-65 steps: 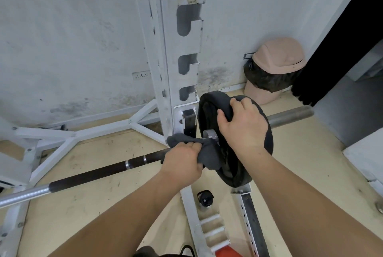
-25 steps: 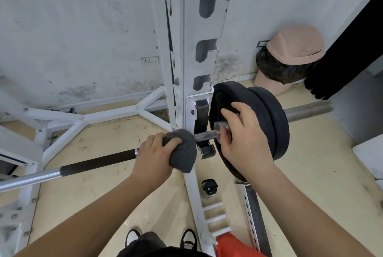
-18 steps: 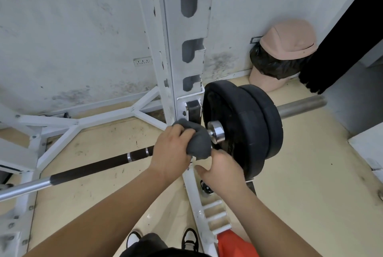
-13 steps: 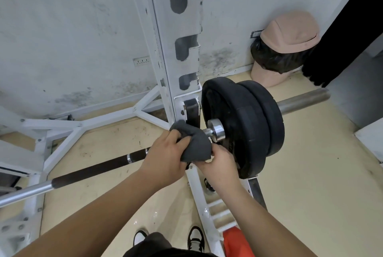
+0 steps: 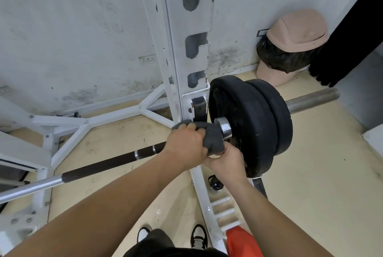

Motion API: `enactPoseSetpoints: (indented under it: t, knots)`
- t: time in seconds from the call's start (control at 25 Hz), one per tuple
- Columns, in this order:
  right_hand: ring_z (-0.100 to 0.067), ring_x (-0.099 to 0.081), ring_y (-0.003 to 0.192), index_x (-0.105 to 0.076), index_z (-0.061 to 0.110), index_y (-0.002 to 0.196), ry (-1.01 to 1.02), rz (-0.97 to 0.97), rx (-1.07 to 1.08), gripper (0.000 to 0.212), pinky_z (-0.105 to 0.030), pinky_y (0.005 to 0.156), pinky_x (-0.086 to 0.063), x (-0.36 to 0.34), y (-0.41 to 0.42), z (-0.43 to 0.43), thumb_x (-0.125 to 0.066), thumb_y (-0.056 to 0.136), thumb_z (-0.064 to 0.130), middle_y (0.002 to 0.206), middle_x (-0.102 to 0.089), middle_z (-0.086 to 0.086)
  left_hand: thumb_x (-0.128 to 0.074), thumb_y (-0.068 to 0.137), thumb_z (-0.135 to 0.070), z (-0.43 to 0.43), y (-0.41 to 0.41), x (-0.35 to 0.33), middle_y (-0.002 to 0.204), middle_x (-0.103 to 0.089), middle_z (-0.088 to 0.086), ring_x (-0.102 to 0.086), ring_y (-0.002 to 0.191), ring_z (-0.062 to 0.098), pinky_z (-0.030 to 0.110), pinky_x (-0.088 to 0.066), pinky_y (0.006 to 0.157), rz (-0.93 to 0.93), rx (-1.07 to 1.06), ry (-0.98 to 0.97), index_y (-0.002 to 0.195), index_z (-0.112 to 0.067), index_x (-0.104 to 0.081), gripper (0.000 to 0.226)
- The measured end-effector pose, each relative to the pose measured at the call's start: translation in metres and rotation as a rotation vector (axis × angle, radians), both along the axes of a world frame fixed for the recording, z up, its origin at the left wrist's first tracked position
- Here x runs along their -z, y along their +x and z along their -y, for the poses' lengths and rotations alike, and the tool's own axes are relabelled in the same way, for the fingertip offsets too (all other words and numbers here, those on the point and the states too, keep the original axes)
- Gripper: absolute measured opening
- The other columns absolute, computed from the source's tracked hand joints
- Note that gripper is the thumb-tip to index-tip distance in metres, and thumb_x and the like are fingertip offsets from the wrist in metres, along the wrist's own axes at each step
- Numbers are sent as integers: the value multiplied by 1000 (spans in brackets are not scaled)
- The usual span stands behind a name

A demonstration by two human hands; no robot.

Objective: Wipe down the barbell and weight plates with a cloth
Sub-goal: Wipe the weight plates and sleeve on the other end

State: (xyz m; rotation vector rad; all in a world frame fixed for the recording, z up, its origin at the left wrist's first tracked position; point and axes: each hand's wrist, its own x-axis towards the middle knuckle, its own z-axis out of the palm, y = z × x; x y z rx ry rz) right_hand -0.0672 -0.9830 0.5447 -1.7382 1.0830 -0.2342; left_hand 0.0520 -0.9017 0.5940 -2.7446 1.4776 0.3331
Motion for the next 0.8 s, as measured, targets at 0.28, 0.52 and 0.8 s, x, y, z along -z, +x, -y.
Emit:
enactPoseSetpoints:
  t: [0.28,0.52,0.8]
  knots:
    - [-5,-72,77,-70,25,83,-10,-52,-14,28,-38,78,-62,1,2,-2,-87,65,40,79,-75,12,-58,85,-41,-59,31,-30,92,-56,1,-55,88,24,35,-49,70,-4,-217,-46,89,-18,-68,25]
    - [-9,-71,74,-68,22,77,-60,-63,-31,30,-40,74,-62,-1,4,-1,-83,61,42,72,-74,10,-72,80,-18,-11,-14,1,118,-57,6,-60,102,27,38,-52,79,-192,-45,-568,108,-11,-56,33]
    - [-6,-69,73,-69,25,80,-89,-81,-76,23,-38,70,-62,2,1,2,-82,67,40,73,-73,13,-64,91,-17,-8,10,19,159,-44,7,-55,123,28,42,-54,88,197,442,-115,151,-25,-44,64]
